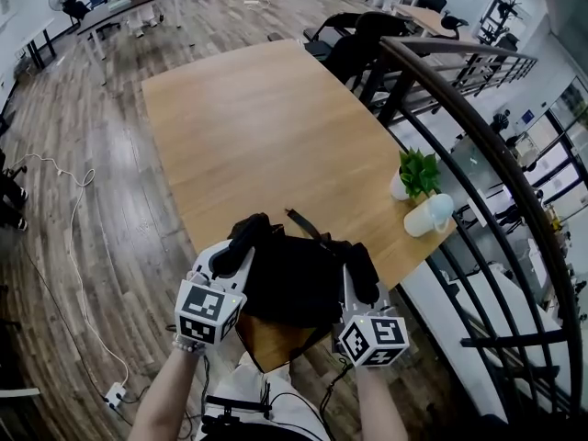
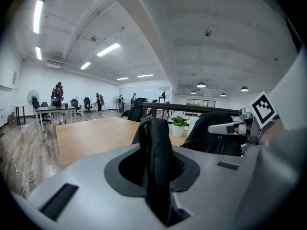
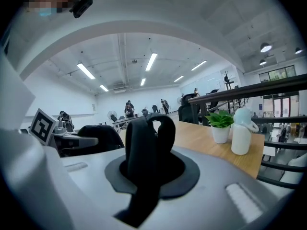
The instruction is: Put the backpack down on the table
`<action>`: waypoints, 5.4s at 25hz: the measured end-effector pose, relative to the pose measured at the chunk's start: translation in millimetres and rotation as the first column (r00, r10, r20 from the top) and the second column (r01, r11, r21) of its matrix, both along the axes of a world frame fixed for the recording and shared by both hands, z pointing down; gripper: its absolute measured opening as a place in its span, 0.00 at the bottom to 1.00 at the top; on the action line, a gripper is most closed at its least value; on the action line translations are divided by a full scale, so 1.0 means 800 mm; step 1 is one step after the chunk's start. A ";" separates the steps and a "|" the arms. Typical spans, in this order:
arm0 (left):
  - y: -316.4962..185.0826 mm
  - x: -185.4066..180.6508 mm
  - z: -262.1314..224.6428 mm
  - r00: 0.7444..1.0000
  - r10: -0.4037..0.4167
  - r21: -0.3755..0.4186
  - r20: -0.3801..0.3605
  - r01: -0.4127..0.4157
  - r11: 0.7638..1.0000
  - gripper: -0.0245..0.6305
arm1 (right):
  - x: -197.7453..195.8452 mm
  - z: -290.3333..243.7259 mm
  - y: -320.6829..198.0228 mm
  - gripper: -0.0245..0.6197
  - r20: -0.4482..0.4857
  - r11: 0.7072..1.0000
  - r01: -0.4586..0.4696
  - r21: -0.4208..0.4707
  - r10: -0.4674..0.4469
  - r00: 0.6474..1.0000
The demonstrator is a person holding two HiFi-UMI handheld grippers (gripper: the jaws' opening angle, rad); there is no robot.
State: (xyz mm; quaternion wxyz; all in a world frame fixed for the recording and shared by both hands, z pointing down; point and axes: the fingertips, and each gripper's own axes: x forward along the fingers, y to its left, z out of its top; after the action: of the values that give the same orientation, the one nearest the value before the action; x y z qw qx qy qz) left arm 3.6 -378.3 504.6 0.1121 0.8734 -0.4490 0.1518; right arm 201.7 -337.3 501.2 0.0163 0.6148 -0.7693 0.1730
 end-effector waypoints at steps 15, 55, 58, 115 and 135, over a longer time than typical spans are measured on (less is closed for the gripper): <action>-0.013 0.025 0.073 0.991 0.076 -0.111 0.110 -0.064 0.992 0.16 | 0.007 0.072 -0.018 0.14 -0.062 0.990 0.042 -0.134 -0.051 0.997; 0.009 0.004 -0.064 0.990 0.000 0.107 0.141 -0.015 0.994 0.05 | 0.031 -0.055 0.002 0.09 -0.080 0.999 0.019 0.047 -0.016 0.997; 0.019 0.005 -0.072 0.995 0.020 0.071 0.102 -0.027 0.997 0.05 | 0.034 -0.070 0.011 0.05 -0.051 0.997 -0.001 0.073 0.005 0.999; 0.199 -0.011 -0.084 0.989 0.118 0.055 0.090 -0.123 0.991 0.05 | -0.050 -0.076 0.177 0.05 -0.103 0.993 0.118 0.024 -0.115 0.988; 0.197 -0.020 -0.078 0.991 0.099 0.041 0.088 -0.103 0.994 0.05 | -0.062 -0.076 0.176 0.05 -0.119 0.989 0.145 0.027 -0.141 0.983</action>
State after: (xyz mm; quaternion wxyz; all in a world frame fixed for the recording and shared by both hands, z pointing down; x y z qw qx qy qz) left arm -12.5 -220.5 442.3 0.0649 0.8900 -0.4120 0.1844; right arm 152.2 -196.8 440.7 0.0629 0.5671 -0.8122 0.1216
